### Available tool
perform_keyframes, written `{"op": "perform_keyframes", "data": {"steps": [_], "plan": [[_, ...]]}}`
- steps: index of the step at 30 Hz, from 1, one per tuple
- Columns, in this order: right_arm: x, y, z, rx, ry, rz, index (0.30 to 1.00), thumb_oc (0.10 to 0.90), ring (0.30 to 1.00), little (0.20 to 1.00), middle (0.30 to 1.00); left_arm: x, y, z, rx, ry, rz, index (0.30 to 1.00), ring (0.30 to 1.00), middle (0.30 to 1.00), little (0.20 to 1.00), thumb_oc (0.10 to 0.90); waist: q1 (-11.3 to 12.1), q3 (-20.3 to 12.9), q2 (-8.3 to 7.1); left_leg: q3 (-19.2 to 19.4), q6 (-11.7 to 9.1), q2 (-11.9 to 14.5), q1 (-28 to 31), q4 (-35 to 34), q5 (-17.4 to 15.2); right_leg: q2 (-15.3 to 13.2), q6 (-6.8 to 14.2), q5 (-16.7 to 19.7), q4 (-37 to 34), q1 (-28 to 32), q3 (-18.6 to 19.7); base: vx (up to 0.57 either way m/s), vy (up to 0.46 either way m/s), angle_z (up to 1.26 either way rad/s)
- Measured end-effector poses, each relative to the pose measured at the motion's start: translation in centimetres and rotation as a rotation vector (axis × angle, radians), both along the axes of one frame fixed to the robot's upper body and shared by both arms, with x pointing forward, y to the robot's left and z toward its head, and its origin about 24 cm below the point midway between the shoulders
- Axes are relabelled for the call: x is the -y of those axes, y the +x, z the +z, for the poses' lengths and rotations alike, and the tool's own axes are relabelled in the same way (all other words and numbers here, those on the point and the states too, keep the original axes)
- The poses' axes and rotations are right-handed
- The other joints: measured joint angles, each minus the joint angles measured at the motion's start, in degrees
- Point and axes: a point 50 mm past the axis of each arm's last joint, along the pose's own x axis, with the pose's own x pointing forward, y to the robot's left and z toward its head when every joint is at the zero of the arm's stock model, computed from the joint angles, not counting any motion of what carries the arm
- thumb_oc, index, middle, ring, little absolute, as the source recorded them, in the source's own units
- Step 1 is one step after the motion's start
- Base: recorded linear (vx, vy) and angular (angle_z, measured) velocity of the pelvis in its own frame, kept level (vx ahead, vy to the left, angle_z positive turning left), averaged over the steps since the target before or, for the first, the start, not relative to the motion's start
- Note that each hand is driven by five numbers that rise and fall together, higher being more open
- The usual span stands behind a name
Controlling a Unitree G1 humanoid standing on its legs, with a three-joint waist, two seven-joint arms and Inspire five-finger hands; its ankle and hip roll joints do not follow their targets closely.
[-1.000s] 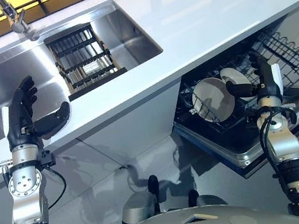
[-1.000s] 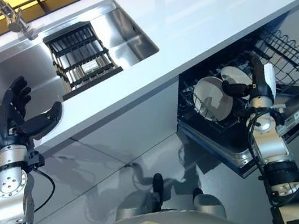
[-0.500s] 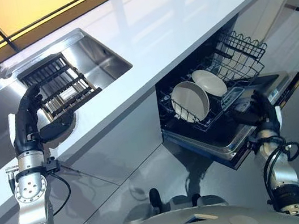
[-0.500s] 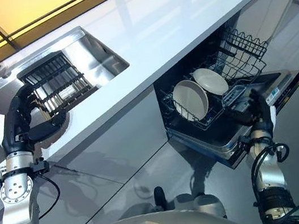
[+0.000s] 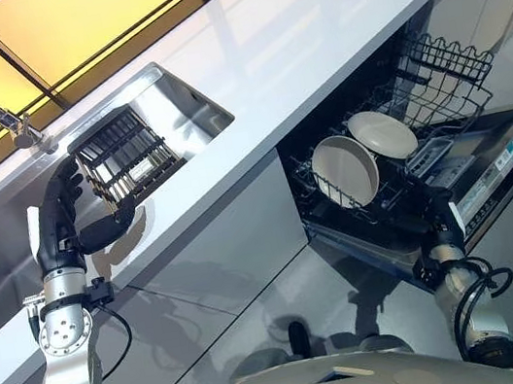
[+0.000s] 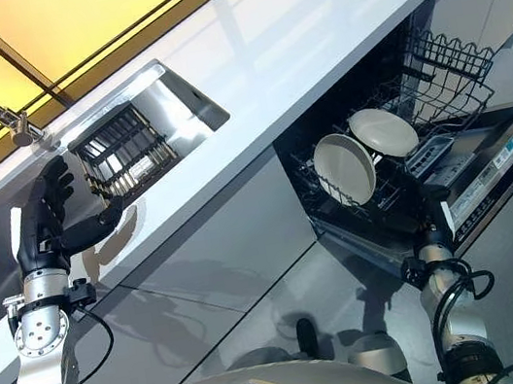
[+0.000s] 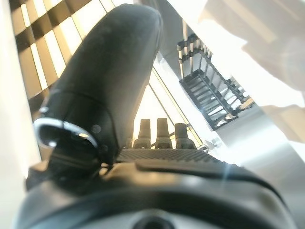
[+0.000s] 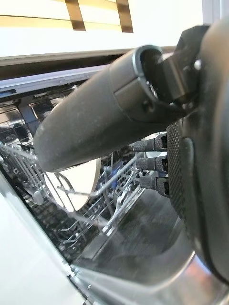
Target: Pick up plates and place into dishwasher.
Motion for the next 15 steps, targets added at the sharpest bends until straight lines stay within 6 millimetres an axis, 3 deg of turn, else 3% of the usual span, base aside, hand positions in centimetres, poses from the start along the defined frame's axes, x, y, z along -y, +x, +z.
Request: {"op": "perform_keyframes", "data": {"steps": [9, 15], "plan": [[-1.3, 0.2, -0.1, 0.011, 0.045, 0.054, 0.9, 0.8, 0.9, 0.9, 0.9, -0.4, -0.9, -0.6, -0.018, -0.019, 0.041, 0.9, 0.9, 0.9, 0.9, 0.8, 0.56, 1.27, 2.03, -0.7, -0.41, 0.15, -0.2, 0.12, -0.04, -0.2, -0.76, -3.86, 6.75, -3.26, -0.45, 0.01, 0.02, 0.04], [-2.3, 0.1, -0.2, 0.051, 0.203, -0.023, 0.9, 0.8, 0.9, 0.9, 0.9, 0.0, -1.2, -0.7, -0.007, -0.036, 0.064, 0.9, 0.9, 0.9, 0.9, 0.8, 0.49, 1.33, 2.12, -0.83, -0.84, 0.18, -0.22, 0.27, -0.18, -0.44, -1.18, -6.37, 10.8, -5.17, -0.55, -0.01, 0.044, 0.01]]}}
